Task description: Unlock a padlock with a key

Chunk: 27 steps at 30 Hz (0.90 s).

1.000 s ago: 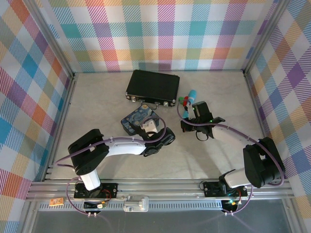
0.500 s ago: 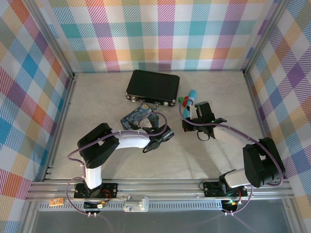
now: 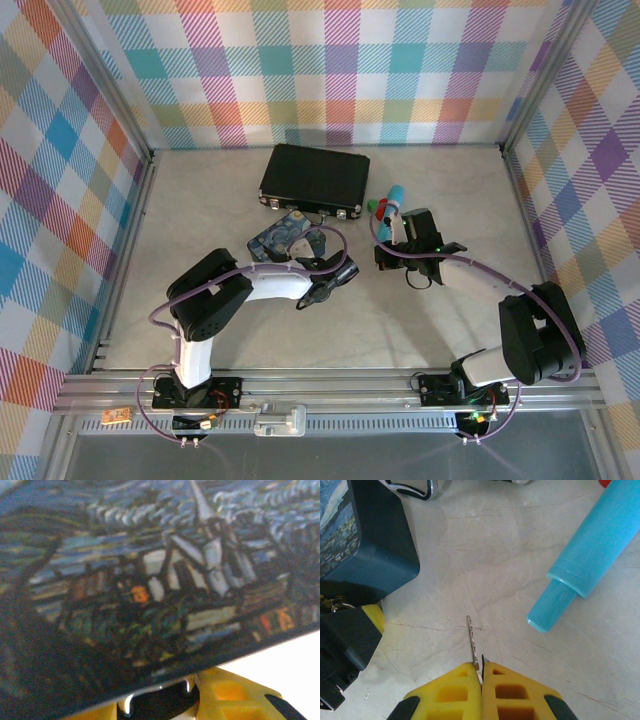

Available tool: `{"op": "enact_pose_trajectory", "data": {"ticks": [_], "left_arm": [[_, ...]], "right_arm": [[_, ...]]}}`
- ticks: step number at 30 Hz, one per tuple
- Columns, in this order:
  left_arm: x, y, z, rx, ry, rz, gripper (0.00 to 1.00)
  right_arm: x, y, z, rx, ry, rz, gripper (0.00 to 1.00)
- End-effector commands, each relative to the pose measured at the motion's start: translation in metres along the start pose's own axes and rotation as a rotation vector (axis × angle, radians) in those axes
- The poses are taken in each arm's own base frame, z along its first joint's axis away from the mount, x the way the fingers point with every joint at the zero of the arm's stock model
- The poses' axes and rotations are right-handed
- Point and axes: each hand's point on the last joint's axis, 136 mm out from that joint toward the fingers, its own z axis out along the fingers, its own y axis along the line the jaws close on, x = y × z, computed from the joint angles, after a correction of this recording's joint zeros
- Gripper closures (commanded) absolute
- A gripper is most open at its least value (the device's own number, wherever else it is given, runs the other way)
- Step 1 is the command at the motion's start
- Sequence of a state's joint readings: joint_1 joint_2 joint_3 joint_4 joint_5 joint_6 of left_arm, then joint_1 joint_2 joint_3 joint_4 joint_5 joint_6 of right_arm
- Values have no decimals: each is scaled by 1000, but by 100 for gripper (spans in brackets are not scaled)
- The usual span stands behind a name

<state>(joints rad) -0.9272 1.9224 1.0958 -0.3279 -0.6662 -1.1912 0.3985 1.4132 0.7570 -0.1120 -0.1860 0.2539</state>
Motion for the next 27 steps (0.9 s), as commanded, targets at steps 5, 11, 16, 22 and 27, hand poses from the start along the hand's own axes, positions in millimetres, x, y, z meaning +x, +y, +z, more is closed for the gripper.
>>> {"op": "enact_pose_trajectory", "data": {"ticks": [5,11,16,22,27], "left_arm": [[5,15,10,17,20,-62,79],[9,21,3,52,68,-90,79],[13,18,-3,125,191,-159,80],[8,14,-20,197,259,-253,81],[2,16,-29,216,259,-273,77]], "right_arm": [[-5,7,4,-46,11,3,100],[-8,9,4,-55,15,3,100],[1,24,6,-156,26,-10,100],[15,39,8,-267,39,-10,100],[24,48,10,-299,50,-10,100]]}}
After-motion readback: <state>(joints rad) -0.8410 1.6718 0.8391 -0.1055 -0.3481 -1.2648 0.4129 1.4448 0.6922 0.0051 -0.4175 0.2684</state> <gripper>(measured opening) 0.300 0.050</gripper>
